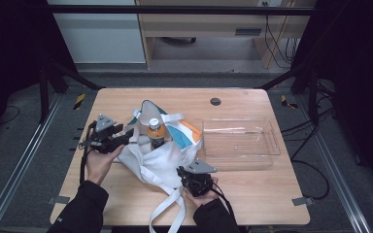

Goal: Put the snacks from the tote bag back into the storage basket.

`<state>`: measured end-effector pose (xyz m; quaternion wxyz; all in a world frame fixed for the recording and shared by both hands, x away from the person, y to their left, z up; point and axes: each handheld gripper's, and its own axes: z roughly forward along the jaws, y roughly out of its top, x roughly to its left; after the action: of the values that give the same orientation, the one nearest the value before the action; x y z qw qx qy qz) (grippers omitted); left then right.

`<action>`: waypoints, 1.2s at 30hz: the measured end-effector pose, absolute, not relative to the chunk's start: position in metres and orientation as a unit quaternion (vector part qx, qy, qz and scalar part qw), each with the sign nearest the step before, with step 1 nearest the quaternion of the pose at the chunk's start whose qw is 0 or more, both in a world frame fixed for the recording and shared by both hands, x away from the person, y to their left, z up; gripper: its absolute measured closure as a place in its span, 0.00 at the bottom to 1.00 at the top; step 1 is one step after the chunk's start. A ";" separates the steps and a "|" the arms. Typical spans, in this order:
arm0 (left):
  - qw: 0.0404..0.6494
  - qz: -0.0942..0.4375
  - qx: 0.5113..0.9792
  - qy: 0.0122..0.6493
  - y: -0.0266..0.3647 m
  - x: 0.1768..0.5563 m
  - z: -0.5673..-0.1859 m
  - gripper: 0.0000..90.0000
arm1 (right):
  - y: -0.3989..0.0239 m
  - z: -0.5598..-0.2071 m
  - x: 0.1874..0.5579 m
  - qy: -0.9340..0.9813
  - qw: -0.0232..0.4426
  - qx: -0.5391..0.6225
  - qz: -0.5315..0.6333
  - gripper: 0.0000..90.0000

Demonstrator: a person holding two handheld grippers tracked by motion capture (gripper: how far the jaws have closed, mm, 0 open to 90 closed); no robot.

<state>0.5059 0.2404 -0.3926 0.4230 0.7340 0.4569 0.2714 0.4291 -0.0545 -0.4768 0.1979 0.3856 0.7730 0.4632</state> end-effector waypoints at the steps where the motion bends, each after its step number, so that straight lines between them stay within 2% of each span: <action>1: 0.423 0.272 0.734 0.456 0.241 0.501 -0.394 0.57 | -0.054 -0.477 0.429 0.773 0.198 0.386 0.463 0.94; 12: 0.421 0.246 0.750 0.447 0.227 0.448 -0.420 0.53 | -0.059 -0.443 0.440 0.750 0.239 0.379 0.487 0.86; 21: 0.402 0.231 0.766 0.445 0.214 0.444 -0.438 0.56 | -0.049 -0.433 0.456 0.740 0.276 0.381 0.481 0.77; 25: 0.395 0.219 0.771 0.449 0.213 0.447 -0.447 0.63 | -0.040 -0.435 0.466 0.748 0.294 0.377 0.461 0.75; 26: 0.393 0.216 0.772 0.451 0.213 0.447 -0.448 0.68 | -0.038 -0.436 0.468 0.748 0.299 0.378 0.456 0.76; 27: 0.391 0.211 0.772 0.454 0.214 0.448 -0.449 0.68 | -0.036 -0.437 0.470 0.751 0.308 0.378 0.446 0.79; 28: 0.386 0.210 0.775 0.455 0.214 0.448 -0.450 0.75 | -0.035 -0.438 0.474 0.753 0.310 0.383 0.437 0.81; 29: 0.382 0.206 0.777 0.456 0.214 0.448 -0.451 0.75 | -0.035 -0.438 0.474 0.753 0.310 0.383 0.437 0.81; 30: 0.380 0.202 0.779 0.457 0.215 0.448 -0.452 0.82 | -0.035 -0.438 0.477 0.753 0.314 0.389 0.428 0.87; 31: 0.376 0.199 0.780 0.458 0.215 0.448 -0.452 0.82 | -0.035 -0.438 0.477 0.753 0.314 0.389 0.428 0.87; 33: 0.366 0.196 0.785 0.460 0.216 0.448 -0.454 0.89 | -0.037 -0.438 0.478 0.751 0.316 0.398 0.421 0.92; 36: 0.361 0.188 0.786 0.465 0.217 0.449 -0.456 0.95 | -0.042 -0.438 0.481 0.749 0.316 0.407 0.416 0.94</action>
<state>0.4494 0.2172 -0.4560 0.3614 0.7859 0.4652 0.1878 0.4813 -0.0420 -0.4379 0.3158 0.4073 0.7493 0.4158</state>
